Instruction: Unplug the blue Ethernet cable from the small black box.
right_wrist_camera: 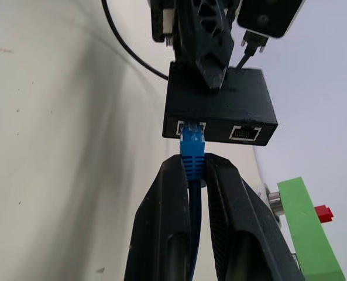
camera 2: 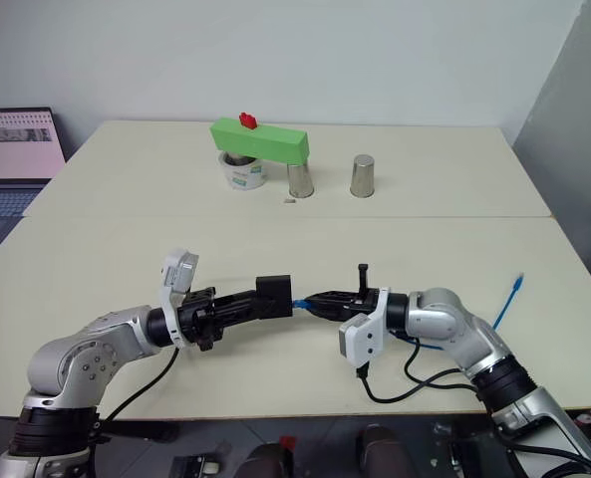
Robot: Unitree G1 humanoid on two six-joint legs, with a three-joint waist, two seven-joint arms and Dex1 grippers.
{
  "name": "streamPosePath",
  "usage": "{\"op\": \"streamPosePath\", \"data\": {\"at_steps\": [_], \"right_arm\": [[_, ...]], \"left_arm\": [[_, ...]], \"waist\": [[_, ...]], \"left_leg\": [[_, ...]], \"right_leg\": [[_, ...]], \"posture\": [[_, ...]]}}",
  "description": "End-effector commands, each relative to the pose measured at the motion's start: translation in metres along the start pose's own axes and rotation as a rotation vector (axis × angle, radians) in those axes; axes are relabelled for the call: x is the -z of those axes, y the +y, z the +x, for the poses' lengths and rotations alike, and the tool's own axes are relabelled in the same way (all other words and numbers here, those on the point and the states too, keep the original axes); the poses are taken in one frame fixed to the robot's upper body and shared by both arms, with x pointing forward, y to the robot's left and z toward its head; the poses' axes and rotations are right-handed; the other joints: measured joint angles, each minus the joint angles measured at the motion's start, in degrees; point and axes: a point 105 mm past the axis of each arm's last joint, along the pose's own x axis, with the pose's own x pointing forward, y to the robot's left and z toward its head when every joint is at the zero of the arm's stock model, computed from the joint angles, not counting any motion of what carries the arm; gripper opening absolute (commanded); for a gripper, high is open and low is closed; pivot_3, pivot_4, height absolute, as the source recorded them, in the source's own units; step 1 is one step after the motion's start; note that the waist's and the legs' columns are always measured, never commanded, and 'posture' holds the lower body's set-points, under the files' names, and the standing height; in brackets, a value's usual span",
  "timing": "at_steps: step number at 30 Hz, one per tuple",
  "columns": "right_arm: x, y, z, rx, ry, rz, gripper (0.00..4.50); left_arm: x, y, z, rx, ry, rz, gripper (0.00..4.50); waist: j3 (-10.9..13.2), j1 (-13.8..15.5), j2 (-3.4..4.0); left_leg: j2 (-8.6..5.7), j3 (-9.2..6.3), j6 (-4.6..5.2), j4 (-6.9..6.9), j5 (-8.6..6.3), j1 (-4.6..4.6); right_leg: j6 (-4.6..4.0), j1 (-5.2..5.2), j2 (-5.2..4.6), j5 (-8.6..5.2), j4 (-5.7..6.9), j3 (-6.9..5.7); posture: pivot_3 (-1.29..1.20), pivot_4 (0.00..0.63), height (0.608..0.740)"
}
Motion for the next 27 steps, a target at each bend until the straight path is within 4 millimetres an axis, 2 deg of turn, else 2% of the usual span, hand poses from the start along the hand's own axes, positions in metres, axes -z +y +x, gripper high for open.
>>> {"op": "streamPosePath", "data": {"at_steps": [1, 3, 7, 9, 11, 16, 18, 21, 27], "right_arm": [[-0.026, -0.01, 0.002, 0.015, -0.108, -0.065, 0.84], [-0.026, -0.01, -0.001, -0.004, -0.098, -0.048, 1.3], [-0.018, -0.011, -0.014, -0.027, -0.001, 0.139, 2.22], [-0.019, -0.023, -0.022, 0.049, 0.018, 0.397, 2.67], [-0.026, -0.034, -0.026, 0.105, -0.006, 0.644, 2.68], [-0.031, -0.046, -0.023, 0.142, -0.041, 0.947, 2.68], [-0.033, -0.041, -0.021, 0.097, -0.05, 1.066, 2.68], [-0.031, -0.032, -0.019, 0.03, -0.053, 1.222, 2.68], [-0.023, -0.027, -0.017, -0.023, -0.04, 1.335, 2.68]], "left_arm": [[-0.003, 0.004, -0.003, -0.034, 0.008, 0.038, 0.78], [-0.004, 0.004, -0.002, -0.028, 0.008, 0.043, 0.78], [-0.008, 0.005, 0.002, -0.011, 0.008, 0.091, 0.78], [-0.008, 0.005, 0.004, 0.007, 0.013, 0.106, 0.78], [-0.008, 0.002, 0.007, 0.035, 0.026, 0.113, 0.78], [-0.008, -0.006, 0.012, 0.11, 0.047, 0.168, 0.78], [-0.009, -0.01, 0.013, 0.136, 0.05, 0.187, 0.78], [-0.013, -0.014, 0.013, 0.179, 0.058, 0.201, 0.78], [-0.015, -0.016, 0.01, 0.221, 0.068, 0.207, 0.78]], "waist": [[0.0, -0.03, 0.0], [0.0, -0.05, 0.0], [0.0, 0.29, 0.0], [0.0, 0.8, 0.0], [0.0, 1.0, 0.01], [0.0, 0.77, 0.01], [0.0, 0.78, 0.01], [0.01, 0.87, 0.01], [0.01, 0.85, 0.01]], "left_leg": [[0.0, 0.0, 0.0, 0.0, 0.0, 0.0], [0.01, -0.01, 0.0, -0.01, 0.0, 0.02], [-0.01, -0.05, 0.0, 0.02, 0.0, 0.04], [-0.03, -0.06, 0.0, 0.03, 0.0, 0.06], [-0.04, -0.09, 0.0, 0.04, 0.0, 0.05], [0.0, -0.14, 0.01, 0.04, 0.0, 0.09], [0.0, -0.14, 0.01, 0.02, 0.0, 0.1], [0.01, -0.14, 0.01, 0.02, -0.01, 0.06], [-0.01, -0.1, 0.02, 0.0, -0.01, 0.02]], "right_leg": [[0.0, 0.0, 0.0, 0.0, 0.0, 0.0], [0.0, -0.01, 0.0, 0.0, 0.02, 0.0], [0.0, 0.1, 0.0, 0.0, -0.04, -0.03], [0.0, 0.15, -0.02, -0.01, -0.05, -0.04], [-0.01, 0.14, -0.02, -0.01, -0.04, -0.05], [-0.01, 0.17, 0.01, -0.01, -0.03, -0.1], [-0.01, 0.17, 0.02, -0.02, -0.02, -0.1], [-0.02, 0.16, 0.02, -0.03, -0.08, -0.13], [-0.01, 0.13, 0.02, -0.03, -0.13, -0.12]], "posture": [[0.0, 0.15, 0.74], [0.0, 0.15, 0.74], [0.0, 0.15, 0.74], [0.0, 0.15, 0.74], [0.0, 0.15, 0.74], [0.0, 0.15, 0.74], [0.0, 0.15, 0.74], [0.0, 0.15, 0.74], [0.0, 0.15, 0.74]]}}
